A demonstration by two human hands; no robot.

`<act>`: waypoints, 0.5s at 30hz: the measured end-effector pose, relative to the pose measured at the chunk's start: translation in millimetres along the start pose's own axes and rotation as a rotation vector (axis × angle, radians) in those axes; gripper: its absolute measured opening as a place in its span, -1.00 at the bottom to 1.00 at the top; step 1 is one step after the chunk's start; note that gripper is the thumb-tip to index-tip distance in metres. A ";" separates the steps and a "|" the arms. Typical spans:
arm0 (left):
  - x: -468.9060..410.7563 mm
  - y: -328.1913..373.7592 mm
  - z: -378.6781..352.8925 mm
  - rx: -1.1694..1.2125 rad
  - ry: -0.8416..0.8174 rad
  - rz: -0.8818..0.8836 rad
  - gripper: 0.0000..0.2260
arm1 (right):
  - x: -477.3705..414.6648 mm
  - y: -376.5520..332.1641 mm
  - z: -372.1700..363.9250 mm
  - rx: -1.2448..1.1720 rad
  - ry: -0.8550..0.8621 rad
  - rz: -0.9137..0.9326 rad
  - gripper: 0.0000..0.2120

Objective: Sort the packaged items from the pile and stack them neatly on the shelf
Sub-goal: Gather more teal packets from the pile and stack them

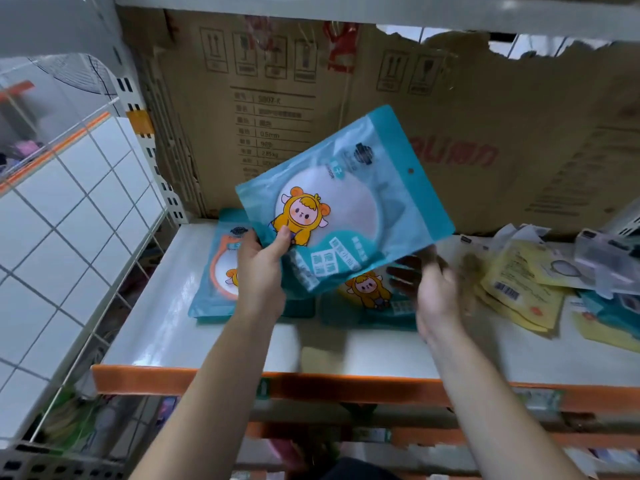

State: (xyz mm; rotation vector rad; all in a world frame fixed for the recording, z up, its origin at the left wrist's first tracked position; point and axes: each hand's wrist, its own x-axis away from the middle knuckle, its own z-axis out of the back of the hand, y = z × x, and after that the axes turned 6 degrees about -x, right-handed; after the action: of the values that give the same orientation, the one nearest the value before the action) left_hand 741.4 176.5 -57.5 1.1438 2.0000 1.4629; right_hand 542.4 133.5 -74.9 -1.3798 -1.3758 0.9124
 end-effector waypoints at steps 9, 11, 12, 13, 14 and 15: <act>21.6 -30.0 -12.7 -0.153 -0.057 -0.092 -0.69 | 16.4 11.1 -37.3 -0.274 -0.176 -0.060 -0.84; 18.8 -32.5 -0.2 -0.291 -0.098 -0.126 -0.75 | 5.7 6.3 -30.3 -0.285 -0.162 -0.047 -0.83; 17.3 -33.5 7.7 -0.386 -0.105 -0.166 -0.76 | -1.4 3.3 -25.0 -0.276 -0.143 -0.030 -0.82; 16.7 -33.9 15.6 -0.489 -0.105 -0.216 -0.76 | -8.9 -1.2 -19.4 -0.264 -0.120 -0.016 -0.83; 17.0 -34.1 23.5 -0.589 -0.099 -0.274 -0.77 | -16.3 -6.3 -13.5 -0.245 -0.099 -0.013 -0.85; 18.7 -33.7 30.5 -0.678 -0.094 -0.344 -0.77 | -24.3 -11.2 -6.7 -0.217 -0.081 -0.027 -0.86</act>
State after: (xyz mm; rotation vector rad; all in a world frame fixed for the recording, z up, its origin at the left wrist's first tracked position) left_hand 740.1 205.6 -97.1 0.5354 1.3653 1.6611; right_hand 543.6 107.7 -65.1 -1.4957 -1.5892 0.8270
